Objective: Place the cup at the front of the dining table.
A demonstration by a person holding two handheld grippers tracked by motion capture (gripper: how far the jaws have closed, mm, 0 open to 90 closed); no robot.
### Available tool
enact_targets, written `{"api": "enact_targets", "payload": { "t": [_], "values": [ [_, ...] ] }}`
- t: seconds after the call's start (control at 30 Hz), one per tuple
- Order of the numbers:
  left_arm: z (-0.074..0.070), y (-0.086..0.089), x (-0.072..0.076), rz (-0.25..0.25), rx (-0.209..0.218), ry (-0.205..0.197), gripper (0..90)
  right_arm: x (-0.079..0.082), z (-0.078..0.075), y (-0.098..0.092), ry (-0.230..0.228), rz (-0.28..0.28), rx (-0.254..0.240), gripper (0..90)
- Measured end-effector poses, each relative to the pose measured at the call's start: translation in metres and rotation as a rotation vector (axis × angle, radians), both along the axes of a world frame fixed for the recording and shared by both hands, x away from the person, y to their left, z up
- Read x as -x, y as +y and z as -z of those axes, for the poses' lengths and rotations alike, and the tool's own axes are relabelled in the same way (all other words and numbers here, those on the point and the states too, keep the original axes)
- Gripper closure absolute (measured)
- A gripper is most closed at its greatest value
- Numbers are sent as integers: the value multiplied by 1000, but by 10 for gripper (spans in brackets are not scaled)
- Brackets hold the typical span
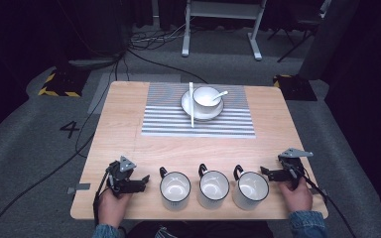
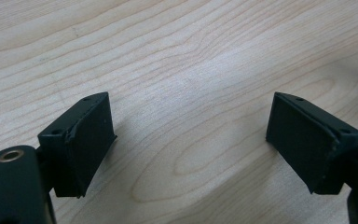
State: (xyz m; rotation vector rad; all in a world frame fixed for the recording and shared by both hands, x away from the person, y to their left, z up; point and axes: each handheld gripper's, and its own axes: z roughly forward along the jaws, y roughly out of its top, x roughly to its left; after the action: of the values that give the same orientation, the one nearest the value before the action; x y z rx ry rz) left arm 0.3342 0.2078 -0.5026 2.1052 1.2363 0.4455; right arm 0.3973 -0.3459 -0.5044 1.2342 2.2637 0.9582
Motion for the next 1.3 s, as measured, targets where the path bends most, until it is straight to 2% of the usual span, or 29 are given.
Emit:
{"api": "enact_targets", "payload": {
  "t": [0.13,0.17,0.27,0.5,0.6,0.93,1.07,1.1,1.13,1.2,1.3],
  "values": [
    [0,-1,0,-12,-4,2,152,-2,0,-1,-5,24,8,49],
    [0,-2,0,-21,4,-2,151,-4,0,1,-2,74,-1,47],
    [0,-3,-1,-26,-2,-1,150,-7,1,7,8,100,8,2],
    [0,-3,-1,-29,1,-2,150,-7,1,6,8,94,8,3],
    [0,-3,0,-30,-4,-1,151,-8,0,4,13,71,6,3],
    [0,-2,-1,-13,1,-2,139,-8,0,5,14,74,2,3],
    [-3,-3,-3,-29,-4,20,153,-8,1,5,12,75,2,3],
    [-4,-4,-2,-31,5,22,153,-8,1,5,12,75,3,3],
    [-6,-5,-1,-28,20,18,154,-8,1,5,12,75,3,3],
    [-11,-6,2,-19,23,-8,154,-8,1,5,12,75,3,3],
    [-23,-6,8,-7,55,-60,154,-8,1,5,12,75,3,3]
  ]
}}
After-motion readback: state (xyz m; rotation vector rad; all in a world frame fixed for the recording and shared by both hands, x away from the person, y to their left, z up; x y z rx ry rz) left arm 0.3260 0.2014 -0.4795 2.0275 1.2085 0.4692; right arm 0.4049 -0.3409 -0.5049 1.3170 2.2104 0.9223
